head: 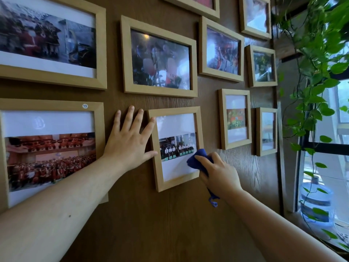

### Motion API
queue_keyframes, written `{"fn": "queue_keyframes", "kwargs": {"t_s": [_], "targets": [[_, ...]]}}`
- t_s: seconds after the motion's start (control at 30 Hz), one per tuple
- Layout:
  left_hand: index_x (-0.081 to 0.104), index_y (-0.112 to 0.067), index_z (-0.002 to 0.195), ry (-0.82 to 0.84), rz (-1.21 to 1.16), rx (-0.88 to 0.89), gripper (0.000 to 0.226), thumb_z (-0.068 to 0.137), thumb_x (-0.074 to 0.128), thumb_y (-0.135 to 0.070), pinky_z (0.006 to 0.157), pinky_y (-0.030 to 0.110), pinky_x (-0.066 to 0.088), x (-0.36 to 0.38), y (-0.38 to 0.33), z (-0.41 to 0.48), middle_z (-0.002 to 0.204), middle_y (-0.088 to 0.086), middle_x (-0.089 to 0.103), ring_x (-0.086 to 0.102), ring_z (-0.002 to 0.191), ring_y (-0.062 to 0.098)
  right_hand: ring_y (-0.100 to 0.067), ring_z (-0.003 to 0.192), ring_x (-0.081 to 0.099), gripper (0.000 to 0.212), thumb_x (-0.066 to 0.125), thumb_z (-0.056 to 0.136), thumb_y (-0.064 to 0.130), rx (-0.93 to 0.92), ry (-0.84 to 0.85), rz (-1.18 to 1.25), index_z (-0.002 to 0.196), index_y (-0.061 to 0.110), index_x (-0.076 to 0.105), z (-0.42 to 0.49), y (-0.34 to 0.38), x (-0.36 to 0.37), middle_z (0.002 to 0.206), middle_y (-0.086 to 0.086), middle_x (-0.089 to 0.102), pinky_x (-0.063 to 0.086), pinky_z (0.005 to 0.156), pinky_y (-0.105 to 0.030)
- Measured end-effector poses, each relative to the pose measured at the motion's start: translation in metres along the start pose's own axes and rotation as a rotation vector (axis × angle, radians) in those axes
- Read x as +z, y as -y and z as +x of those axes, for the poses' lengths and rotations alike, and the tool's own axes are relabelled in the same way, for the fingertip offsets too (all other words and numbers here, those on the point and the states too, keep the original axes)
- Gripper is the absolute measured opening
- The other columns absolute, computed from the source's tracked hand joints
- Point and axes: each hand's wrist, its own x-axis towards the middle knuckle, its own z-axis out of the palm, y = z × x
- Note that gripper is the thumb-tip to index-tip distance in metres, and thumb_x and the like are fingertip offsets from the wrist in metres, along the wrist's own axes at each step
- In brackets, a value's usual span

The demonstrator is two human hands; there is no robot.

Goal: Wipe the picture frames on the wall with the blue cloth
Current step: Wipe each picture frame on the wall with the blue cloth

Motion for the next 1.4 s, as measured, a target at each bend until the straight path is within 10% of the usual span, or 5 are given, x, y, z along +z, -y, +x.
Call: {"fn": "queue_keyframes", "kwargs": {"t_s": [0.53,0.97,1.23,1.4], "targets": [[0.028,-0.014,0.148,-0.230,-0.094,0.131,0.082,0.085,0.038,-0.065,0.113,0.052,0.029,-0.073,0.063,0.017,0.152,0.020,0.035,0.026,0.143,0.034,-0.020,0.077,0.055,0.046,0.057,0.085,0.033,-0.063,-0.343,0.154,0.130,0.033,0.046,0.121,0.077,-0.080,0.111,-0.002,0.054,0.042,0.056,-0.029],[0.020,-0.015,0.149,-0.224,0.058,0.078,0.083,0.087,0.032,-0.068,0.119,0.052,0.017,-0.091,0.115,0.060,0.157,0.017,0.024,0.014,0.146,0.031,-0.014,0.085,0.051,0.046,0.055,0.087,0.034,-0.033,-0.431,0.415,0.131,0.039,0.042,0.154,0.104,-0.099,0.107,0.006,0.048,0.050,0.067,-0.037],[0.010,-0.017,0.150,-0.202,0.138,-0.011,0.092,0.082,0.025,-0.077,0.120,0.055,0.007,-0.087,0.110,0.094,0.160,0.015,0.016,0.004,0.148,0.031,-0.002,0.072,0.041,0.048,0.049,0.087,0.042,-0.163,-0.478,0.364,0.133,0.041,0.034,0.226,0.108,-0.114,0.108,0.008,0.042,0.031,0.054,-0.018],[0.013,-0.013,0.151,-0.182,0.206,-0.075,0.109,0.072,0.012,-0.088,0.118,0.060,0.002,-0.081,0.100,0.105,0.160,0.014,0.016,0.004,0.148,0.031,-0.016,0.084,0.050,0.049,0.047,0.086,0.041,-0.233,-0.464,0.298,0.132,0.040,0.032,0.260,0.123,-0.116,0.114,-0.002,0.048,0.045,0.058,-0.032]]}}
